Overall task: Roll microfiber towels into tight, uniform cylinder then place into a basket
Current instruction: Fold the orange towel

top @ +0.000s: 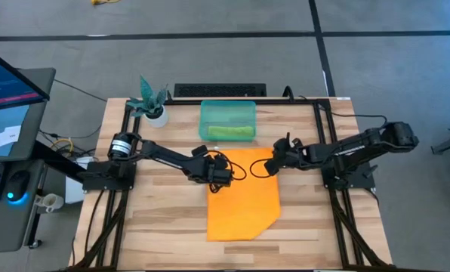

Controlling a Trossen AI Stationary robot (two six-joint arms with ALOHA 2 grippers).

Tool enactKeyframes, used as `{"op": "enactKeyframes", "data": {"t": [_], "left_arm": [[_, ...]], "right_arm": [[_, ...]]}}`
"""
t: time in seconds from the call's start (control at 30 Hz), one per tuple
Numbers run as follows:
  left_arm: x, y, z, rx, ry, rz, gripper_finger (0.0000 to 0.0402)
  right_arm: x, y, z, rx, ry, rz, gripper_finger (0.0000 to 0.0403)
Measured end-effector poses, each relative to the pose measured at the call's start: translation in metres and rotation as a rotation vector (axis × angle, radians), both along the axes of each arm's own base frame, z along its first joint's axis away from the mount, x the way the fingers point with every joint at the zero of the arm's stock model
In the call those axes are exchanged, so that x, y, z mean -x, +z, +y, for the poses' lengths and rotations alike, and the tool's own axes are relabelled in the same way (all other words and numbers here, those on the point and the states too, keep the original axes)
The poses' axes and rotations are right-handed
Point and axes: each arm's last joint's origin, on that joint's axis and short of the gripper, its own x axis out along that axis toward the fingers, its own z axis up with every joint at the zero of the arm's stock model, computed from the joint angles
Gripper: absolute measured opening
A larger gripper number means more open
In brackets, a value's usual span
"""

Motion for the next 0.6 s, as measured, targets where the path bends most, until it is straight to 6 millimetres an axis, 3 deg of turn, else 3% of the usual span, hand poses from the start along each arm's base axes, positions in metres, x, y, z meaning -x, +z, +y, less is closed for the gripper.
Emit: {"op": "enactKeyframes", "data": {"t": [0.33,0.47,0.6], "left_arm": [[0.007,0.018,-0.005,-0.006,-0.025,0.000,0.0112],[0.022,0.030,-0.011,-0.007,-0.064,0.094,0.0112],[0.043,0.055,-0.016,0.000,-0.094,0.168,0.0112]], "right_arm": [[0.000,0.001,0.002,-0.003,0.012,-0.007,0.0045],[0.000,0.001,0.003,-0.025,0.025,-0.006,0.0044],[0.000,0.002,0.003,-0.027,0.026,-0.010,0.0045]]}}
